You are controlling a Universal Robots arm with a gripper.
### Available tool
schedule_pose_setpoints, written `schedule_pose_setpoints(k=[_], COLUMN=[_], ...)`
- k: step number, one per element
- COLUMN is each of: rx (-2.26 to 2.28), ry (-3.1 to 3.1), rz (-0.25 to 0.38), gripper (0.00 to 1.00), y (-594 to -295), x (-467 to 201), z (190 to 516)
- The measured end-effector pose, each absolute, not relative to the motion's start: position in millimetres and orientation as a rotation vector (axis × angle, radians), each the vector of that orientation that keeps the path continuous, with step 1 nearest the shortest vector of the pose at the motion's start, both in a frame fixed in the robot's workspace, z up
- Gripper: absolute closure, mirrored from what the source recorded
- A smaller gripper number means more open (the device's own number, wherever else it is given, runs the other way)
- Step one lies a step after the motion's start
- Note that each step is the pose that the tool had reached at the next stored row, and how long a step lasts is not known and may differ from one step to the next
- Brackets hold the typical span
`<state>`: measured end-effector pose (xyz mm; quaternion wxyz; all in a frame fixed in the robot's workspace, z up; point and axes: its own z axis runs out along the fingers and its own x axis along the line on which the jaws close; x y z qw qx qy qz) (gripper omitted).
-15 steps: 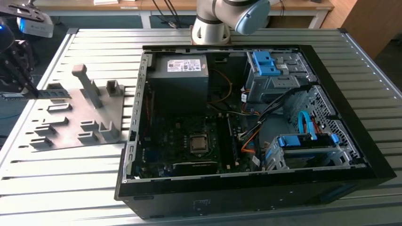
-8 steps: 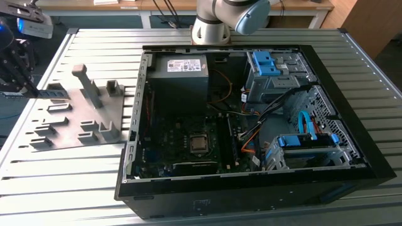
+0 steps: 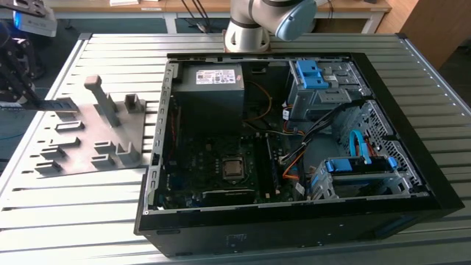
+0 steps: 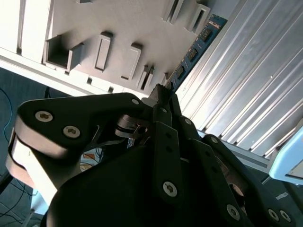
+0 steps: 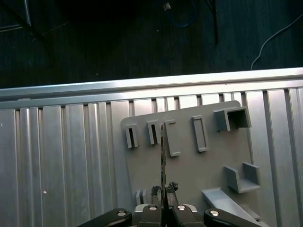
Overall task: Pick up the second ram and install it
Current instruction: 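Pick up the second ram and move it above second insertion slot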
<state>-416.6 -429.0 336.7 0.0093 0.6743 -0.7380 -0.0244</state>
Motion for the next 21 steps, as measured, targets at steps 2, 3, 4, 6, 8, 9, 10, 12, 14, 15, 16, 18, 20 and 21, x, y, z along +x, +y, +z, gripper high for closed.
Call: schedule_pose_setpoints(k=[2, 3, 4, 6, 8, 9, 10, 12, 14, 15, 16, 18, 20, 21], rx=[2.106, 2.106, 2.106, 2.106, 2.106, 2.106, 2.106, 2.106, 2.106, 2.106, 2.106, 2.106, 2.106, 2.106], ry=[-2.305, -2.305, -2.305, -2.305, -2.305, -2.305, -2.305, -2.305, -2.305, -2.305, -2.305, -2.305, -2.305, -2.305], rz=[-0.076, -0.076, -0.076, -0.076, -0.076, -0.076, -0.076, -0.076, -0.076, -0.076, -0.076, -0.076, -0.076, -0.076], gripper=[0.86, 0.86, 0.86, 0.86, 0.86, 0.86, 0.86, 0.86, 0.86, 0.86, 0.86, 0.86, 0.86, 0.86], y=[-429.0, -429.0, -429.0, -429.0, -429.0, -429.0, -429.0, -429.0, -429.0, -429.0, -429.0, -429.0, -429.0, -429.0], x=[-416.6, -416.6, -416.6, -416.6, -416.6, -416.6, -416.6, -416.6, -416.6, -416.6, -416.6, -416.6, -416.6, -416.6], z=[339.6, 341.1, 342.5, 345.6, 349.2, 351.1, 352.8, 356.6, 360.7, 362.9, 365.1, 369.9, 374.7, 376.3])
